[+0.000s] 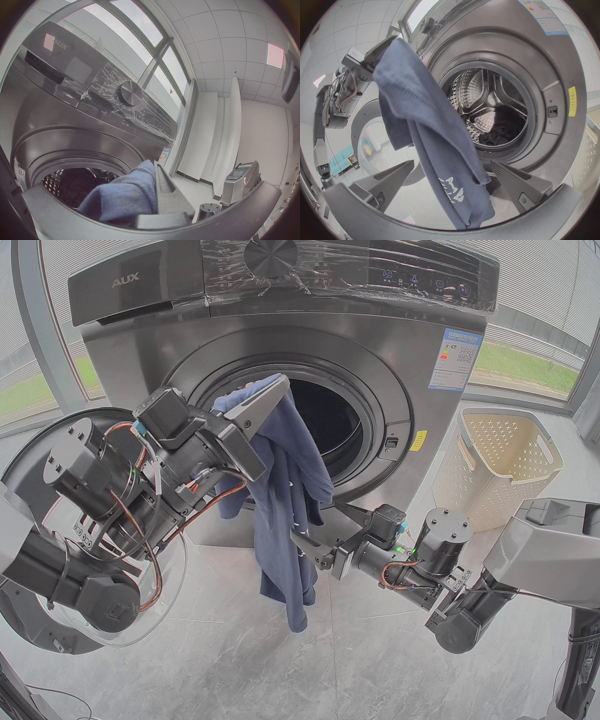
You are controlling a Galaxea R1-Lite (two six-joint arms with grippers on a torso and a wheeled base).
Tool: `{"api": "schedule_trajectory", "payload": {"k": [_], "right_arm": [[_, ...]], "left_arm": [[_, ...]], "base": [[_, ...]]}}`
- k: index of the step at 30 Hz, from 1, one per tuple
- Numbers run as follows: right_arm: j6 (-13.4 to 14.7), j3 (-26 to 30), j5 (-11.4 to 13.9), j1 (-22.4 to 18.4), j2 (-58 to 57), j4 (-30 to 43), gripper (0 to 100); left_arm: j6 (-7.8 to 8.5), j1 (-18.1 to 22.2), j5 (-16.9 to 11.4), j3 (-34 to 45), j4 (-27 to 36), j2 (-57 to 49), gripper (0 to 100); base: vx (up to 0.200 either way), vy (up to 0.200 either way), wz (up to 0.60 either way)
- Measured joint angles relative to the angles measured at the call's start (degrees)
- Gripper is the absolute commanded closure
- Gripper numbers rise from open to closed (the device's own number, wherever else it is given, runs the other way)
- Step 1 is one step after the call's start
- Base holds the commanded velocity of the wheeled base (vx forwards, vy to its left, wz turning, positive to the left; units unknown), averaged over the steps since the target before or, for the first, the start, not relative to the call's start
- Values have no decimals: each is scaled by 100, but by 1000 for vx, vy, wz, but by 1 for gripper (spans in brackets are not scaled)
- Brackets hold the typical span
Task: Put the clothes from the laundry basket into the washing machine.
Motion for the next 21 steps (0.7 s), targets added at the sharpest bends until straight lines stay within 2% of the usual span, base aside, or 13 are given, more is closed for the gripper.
{"api": "schedule_trajectory", "payload": {"k": [11,21], "right_arm": [[-118,-701,-21,111,352,229,0],[-222,-1409,-161,-104,774,396,0]], "left_arm": [[22,-15,10,-18,6,-13,100],[33,-135,43,-40,4,-55,100]], "base": [[0,0,0],[0,0,0]]}}
